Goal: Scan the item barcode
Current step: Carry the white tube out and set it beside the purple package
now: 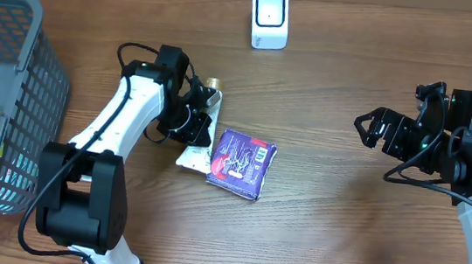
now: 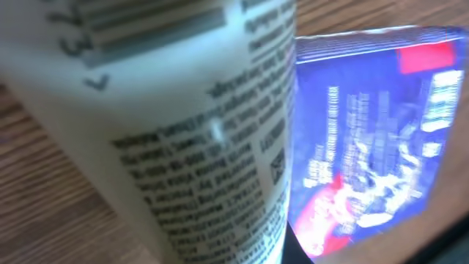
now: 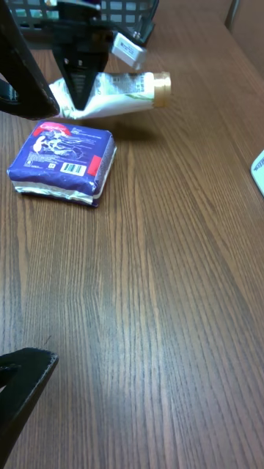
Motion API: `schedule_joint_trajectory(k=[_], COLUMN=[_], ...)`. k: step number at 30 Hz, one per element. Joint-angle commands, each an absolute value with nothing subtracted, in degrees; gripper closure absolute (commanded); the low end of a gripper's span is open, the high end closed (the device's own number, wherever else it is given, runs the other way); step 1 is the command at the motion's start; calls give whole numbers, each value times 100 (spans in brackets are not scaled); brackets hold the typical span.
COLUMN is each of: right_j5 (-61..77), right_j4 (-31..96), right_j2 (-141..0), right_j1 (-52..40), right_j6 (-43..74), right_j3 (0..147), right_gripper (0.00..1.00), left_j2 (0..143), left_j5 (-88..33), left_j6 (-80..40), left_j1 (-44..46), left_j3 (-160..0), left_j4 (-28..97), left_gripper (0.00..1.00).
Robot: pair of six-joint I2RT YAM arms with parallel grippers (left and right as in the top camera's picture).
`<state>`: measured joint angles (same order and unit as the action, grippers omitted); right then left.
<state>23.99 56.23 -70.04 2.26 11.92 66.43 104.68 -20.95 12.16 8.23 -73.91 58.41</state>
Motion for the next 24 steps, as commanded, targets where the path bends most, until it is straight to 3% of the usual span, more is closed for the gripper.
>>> schedule_joint_trajectory(k=[1, 6, 7, 10, 17, 24], right_j5=[2408, 2408, 2410, 2408, 2412, 2412], right_j4=[5610, 5607, 5610, 5607, 5577, 5583], right_j2=[-7022, -7022, -7022, -7022, -7022, -7022], right_j1=[248, 248, 248, 248, 248, 248], right_j6=[1028, 996, 998, 998, 1002, 1000], right_j3=[6755, 6755, 6755, 6755, 6755, 6755], right_gripper=[0, 0, 0, 0, 0, 0], left_j2=[10390, 10390, 10390, 10388, 10208, 9703], left_j5=[-1741, -1743, -1743, -1743, -1719, -919], left_j6=[947, 784, 720, 543, 311, -368], left_j1=[834, 834, 834, 834, 834, 827], left_j3=[-7052, -6746, -6748, -6785, -7520, -9100], left_j4=[5575, 5175, 5166, 5162, 5640, 6425], left_gripper=[96, 92, 78, 53, 52, 50])
